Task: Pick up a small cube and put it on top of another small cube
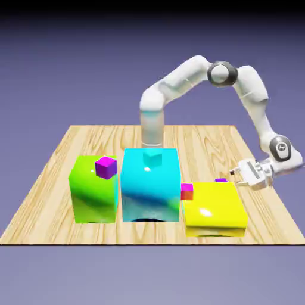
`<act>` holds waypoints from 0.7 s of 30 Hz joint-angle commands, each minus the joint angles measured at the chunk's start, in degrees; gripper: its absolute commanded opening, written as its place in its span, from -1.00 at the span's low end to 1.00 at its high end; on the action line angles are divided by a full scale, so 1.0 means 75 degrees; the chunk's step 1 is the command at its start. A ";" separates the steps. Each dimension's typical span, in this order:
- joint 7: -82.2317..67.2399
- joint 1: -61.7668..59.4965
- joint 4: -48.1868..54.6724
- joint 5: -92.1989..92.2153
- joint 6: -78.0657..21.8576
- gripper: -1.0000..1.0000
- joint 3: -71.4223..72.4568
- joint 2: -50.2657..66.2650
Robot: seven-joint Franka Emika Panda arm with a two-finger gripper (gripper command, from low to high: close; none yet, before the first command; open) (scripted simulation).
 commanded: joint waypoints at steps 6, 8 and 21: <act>0.0195 -0.0088 -0.1127 -0.0069 0.1102 -1.00 -0.0022 -0.0032; 0.0147 -0.0067 -0.0851 -0.0052 0.0832 -1.00 -0.0016 -0.0024; 0.0279 -0.2533 -0.1470 -0.2070 0.0833 -1.00 0.2111 -0.2454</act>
